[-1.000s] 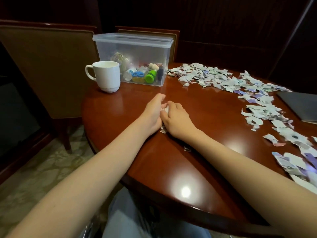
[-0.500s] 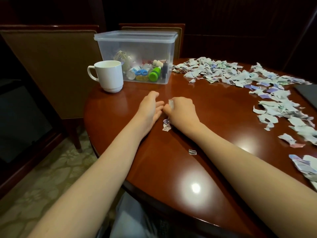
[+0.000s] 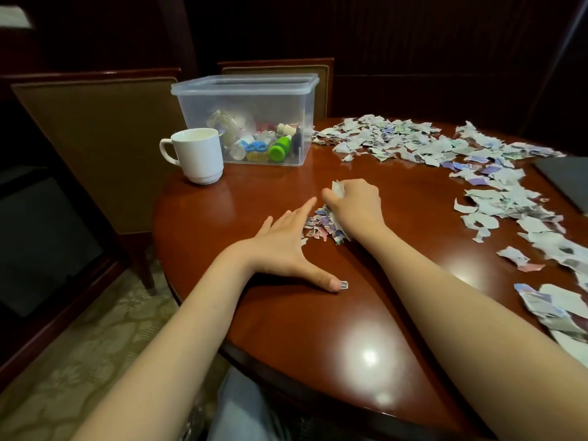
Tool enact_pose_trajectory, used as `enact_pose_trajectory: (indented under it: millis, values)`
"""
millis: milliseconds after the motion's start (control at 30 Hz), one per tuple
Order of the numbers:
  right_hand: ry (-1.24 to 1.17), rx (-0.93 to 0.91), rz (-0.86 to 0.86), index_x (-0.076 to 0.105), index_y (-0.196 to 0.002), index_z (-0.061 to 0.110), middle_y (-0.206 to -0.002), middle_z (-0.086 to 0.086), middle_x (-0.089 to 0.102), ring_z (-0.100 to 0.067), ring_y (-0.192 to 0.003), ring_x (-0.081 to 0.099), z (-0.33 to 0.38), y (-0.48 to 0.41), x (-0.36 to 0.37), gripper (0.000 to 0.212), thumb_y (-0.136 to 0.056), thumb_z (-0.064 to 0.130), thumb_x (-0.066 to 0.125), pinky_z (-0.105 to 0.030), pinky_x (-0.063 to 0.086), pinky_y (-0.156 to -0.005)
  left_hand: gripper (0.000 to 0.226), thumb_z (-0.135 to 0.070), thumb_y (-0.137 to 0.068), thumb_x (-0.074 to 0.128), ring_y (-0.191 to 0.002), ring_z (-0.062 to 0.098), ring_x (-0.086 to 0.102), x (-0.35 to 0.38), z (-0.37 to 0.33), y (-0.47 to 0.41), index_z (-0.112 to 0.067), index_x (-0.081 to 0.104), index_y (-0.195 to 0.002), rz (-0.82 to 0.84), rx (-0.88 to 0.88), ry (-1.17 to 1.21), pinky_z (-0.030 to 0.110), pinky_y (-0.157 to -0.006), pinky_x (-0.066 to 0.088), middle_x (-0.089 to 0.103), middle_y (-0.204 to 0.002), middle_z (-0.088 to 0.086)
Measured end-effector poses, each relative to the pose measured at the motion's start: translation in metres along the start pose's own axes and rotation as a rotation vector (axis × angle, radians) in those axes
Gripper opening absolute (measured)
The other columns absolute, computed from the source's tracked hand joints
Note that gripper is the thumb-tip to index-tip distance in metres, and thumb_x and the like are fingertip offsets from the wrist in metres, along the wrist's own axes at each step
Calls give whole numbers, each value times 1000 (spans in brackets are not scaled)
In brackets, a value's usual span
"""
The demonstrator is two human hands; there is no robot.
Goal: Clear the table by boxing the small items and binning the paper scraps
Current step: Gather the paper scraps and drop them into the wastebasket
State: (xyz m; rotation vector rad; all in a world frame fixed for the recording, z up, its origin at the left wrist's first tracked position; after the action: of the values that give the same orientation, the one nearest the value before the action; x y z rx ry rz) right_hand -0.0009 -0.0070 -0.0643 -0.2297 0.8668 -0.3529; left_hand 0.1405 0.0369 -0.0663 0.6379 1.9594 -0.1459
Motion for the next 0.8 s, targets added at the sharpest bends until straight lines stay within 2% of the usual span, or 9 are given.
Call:
enact_pose_trajectory:
  millis: [100,200,367,500,567,600,667,700,800]
  values:
    - [-19,7,-10,33,-52,13,-51,0,37,-13,-48,32,-1,-1,1,42,-88,26,49,-28,21,-45,126,-66,-59,71,-147,16,-1,3,-3,-2,-33,-12,-149,-74,-28,-3,39,-118,-3,0,-160,-3]
    - [-100,48,-47,44,-56,11,-53,1,40,-15,-51,35,-1,-2,-1,35,-89,24,48,-27,23,-47,109,-63,-71,65,-145,20,15,3,-3,-4,-30,-3,-150,-178,-37,36,37,-117,10,13,-158,-1]
    - [-139,133,-85,40,-54,13,-56,-1,42,-22,-61,42,-9,-3,-7,36,-88,24,48,-26,23,-47,75,-42,-90,56,-138,22,31,4,5,-10,-24,13,-149,-299,-34,142,35,-113,27,30,-152,1]
    - [7,51,74,37,-56,23,-67,-3,48,-25,-73,48,-4,0,1,38,-91,29,47,-27,30,-56,58,-23,-97,46,-136,19,35,4,7,-10,-23,19,-147,-347,-16,143,31,-109,29,35,-150,1]
    - [5,-31,143,57,-67,16,-74,-6,59,-28,-79,56,2,5,3,30,-92,29,47,-30,37,-60,57,-21,-97,44,-138,20,31,4,5,-9,-23,18,-148,-350,-9,156,34,-114,24,33,-151,3]
    - [1,-72,157,67,-82,12,-84,-9,66,-29,-86,60,5,7,4,28,-92,29,47,-31,41,-65,59,-25,-96,46,-140,20,27,4,4,-9,-23,17,-148,-344,-9,166,37,-117,18,31,-152,3]
    - [29,-127,150,69,-101,11,-98,-8,69,-28,-93,62,11,12,4,29,-93,28,47,-31,44,-71,73,-42,-92,51,-144,19,18,6,1,-7,-23,10,-150,-301,-16,156,37,-119,5,24,-155,1]
    - [62,-144,139,69,-100,11,-96,-8,68,-27,-91,62,12,13,5,29,-93,28,46,-30,43,-70,85,-51,-87,55,-145,17,15,8,-1,-7,-23,6,-150,-276,-13,123,37,-118,2,20,-156,-1]
    - [185,-175,126,58,-78,10,-81,-5,59,-25,-79,56,15,14,7,28,-95,28,43,-28,35,-63,109,-64,-75,59,-146,13,8,10,-3,-9,-22,-7,-151,-227,-24,16,39,-117,-2,9,-159,-3]
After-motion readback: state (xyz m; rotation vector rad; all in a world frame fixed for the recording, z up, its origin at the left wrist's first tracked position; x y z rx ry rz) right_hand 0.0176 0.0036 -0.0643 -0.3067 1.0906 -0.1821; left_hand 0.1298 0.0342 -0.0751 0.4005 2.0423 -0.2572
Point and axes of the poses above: each hand's wrist, its own y-axis away from the middle knuckle, its own x-axis out of the palm, z = x × y, the point moved 2 cm from there along -y, towards the middle knuckle
